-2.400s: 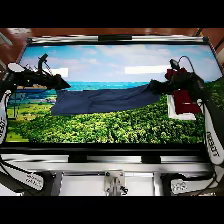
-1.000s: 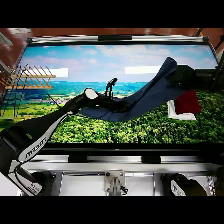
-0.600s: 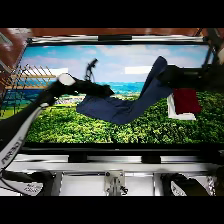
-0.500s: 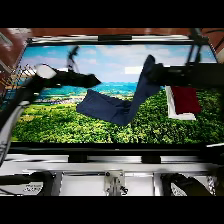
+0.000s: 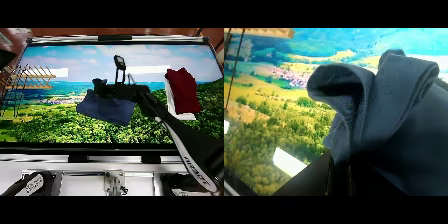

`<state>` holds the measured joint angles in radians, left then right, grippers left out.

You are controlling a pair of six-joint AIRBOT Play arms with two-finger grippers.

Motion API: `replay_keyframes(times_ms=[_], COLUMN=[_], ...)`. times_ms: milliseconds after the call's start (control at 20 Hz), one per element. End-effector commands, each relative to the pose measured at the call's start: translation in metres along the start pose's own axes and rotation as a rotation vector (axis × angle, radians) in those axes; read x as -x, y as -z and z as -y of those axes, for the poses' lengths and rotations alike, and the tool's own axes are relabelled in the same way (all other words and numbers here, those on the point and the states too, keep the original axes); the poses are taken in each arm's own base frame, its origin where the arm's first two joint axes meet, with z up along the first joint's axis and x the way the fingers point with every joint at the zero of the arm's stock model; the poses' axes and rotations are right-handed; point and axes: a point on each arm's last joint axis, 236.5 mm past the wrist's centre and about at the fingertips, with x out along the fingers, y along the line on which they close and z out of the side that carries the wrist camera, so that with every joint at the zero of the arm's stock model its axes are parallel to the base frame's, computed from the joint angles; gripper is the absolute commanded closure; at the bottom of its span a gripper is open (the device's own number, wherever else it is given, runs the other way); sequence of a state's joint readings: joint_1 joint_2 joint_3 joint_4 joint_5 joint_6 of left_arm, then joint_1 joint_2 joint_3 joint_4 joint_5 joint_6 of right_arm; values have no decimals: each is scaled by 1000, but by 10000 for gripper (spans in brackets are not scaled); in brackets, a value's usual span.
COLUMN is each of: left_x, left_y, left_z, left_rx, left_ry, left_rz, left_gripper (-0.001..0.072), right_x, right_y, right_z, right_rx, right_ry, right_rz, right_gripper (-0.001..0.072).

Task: Fold the shirts.

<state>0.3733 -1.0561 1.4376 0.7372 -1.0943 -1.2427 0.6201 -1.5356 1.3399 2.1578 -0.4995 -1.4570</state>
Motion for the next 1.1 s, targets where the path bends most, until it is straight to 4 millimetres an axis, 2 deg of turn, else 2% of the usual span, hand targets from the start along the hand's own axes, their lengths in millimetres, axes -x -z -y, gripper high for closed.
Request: replay_keyframes(times_ms=[0,50,100,150,200,350,450,500,600,650,700,750,800,1050], left_x=[42,42,41,39,36,31,30,30,30,30,30,30,30,30], left_y=[5,6,7,9,11,21,22,22,22,22,22,22,22,22], left_z=[-21,-22,-22,-21,-20,-23,-25,-24,-24,-24,-24,-24,-24,-24], left_rx=[16,18,19,20,23,40,32,27,27,27,27,27,27,28], left_ry=[-73,-73,-71,-66,-62,-58,-58,-58,-58,-58,-58,-58,-58,-58], left_rz=[-16,-24,-25,-29,-35,-59,-61,-61,-61,-61,-61,-61,-61,-61], left_gripper=[676,675,675,675,675,675,675,675,675,675,675,675,674,675], right_x=[-48,-53,-55,-55,-52,-28,1,22,73,100,116,121,118,73], right_y=[24,26,24,20,15,-3,-4,0,18,30,41,52,62,99], right_z=[6,10,13,13,10,16,43,69,137,171,191,202,205,213], right_rx=[-118,-157,-173,-174,-172,-129,-65,-25,-11,-61,-133,-210,-270,-423], right_ry=[6,9,12,9,3,22,104,185,401,496,530,516,477,361], right_rz=[20,20,29,46,65,62,-21,-90,-263,-352,-411,-439,-453,-484], right_gripper=[641,639,565,306,146,147,146,147,146,144,121,84,84,84])
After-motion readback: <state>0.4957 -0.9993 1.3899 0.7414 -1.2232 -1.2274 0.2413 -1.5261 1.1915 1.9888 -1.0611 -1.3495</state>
